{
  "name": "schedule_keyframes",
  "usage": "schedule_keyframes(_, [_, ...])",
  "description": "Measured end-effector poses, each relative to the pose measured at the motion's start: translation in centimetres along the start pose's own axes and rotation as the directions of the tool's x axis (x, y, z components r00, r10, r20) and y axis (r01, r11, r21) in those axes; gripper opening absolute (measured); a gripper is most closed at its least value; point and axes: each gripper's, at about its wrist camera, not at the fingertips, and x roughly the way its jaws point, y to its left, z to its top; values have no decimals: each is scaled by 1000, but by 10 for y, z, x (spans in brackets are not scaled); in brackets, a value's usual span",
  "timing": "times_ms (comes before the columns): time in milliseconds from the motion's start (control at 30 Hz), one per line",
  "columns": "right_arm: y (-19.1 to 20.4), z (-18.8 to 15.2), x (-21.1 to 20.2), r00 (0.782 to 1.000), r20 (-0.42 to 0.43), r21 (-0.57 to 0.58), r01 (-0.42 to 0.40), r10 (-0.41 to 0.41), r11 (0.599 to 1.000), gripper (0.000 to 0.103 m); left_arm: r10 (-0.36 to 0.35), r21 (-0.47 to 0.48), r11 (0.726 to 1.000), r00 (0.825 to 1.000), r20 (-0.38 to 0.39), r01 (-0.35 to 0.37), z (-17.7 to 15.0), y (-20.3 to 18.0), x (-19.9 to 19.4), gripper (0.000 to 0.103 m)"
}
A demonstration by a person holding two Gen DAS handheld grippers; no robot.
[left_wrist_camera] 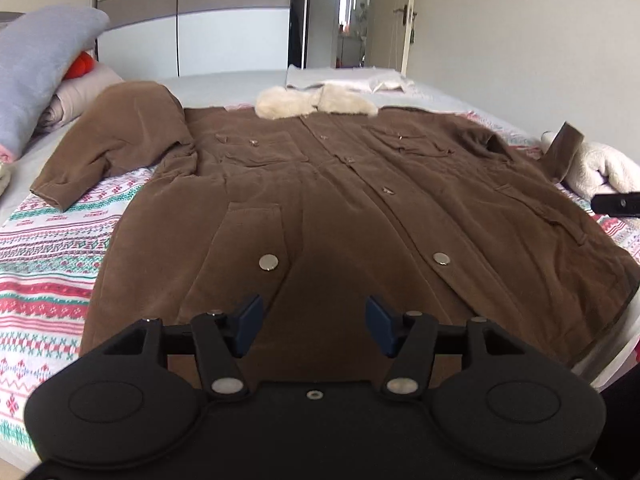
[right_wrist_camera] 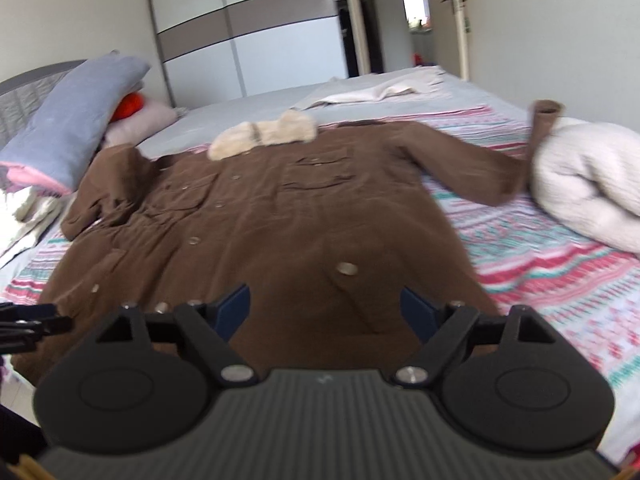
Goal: Fold large clothes
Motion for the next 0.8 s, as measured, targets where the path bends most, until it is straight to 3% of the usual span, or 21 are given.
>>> schedule_keyframes(67, [15, 14, 18, 999, -16, -28, -36, 36, 999, 88, 24, -11, 1000, 1000, 6, -24, 15, 11, 3, 58])
schedule_keyframes(133, [29, 28, 35, 997, -29, -52, -68, 67, 996, 91, 68, -45, 997, 997, 23, -67, 30, 29, 4, 78])
schedule_keyframes(167, [37, 35, 45, 996, -34, -64, -81, 79, 995, 94, 93, -68, 994, 995, 36, -90, 37, 41, 4, 94])
schedule_keyframes(200, [43, 41, 55, 995, -37, -77, -93, 90, 993, 95, 124, -94, 988, 991, 53, -119, 44, 56, 6, 98])
schedule_keyframes(333, [58, 45, 92, 989, -10, -120, -149, 149, 981, 101, 245, -186, 956, 967, 65, -229, 64, 122, 21, 99])
schedule_keyframes(400, [60, 40, 110, 988, -39, -129, -156, 152, 979, 101, 287, -256, 930, 956, 62, -263, 68, 159, 32, 99])
schedule_keyframes(467, [64, 37, 126, 988, -88, -162, -143, 130, 976, 101, 291, -323, 911, 955, 64, -256, 73, 199, 48, 98])
schedule_keyframes(667, [72, 36, 151, 995, -82, -266, -84, 64, 960, 101, 347, -499, 819, 937, 38, -283, 77, 296, 102, 95])
schedule_keyframes(733, [72, 34, 157, 996, -83, -280, -63, 41, 958, 101, 348, -564, 778, 937, 24, -275, 75, 320, 120, 83])
schedule_keyframes(800, [71, 33, 162, 997, -77, -286, -51, 30, 957, 101, 325, -632, 734, 946, 9, -246, 73, 339, 137, 64])
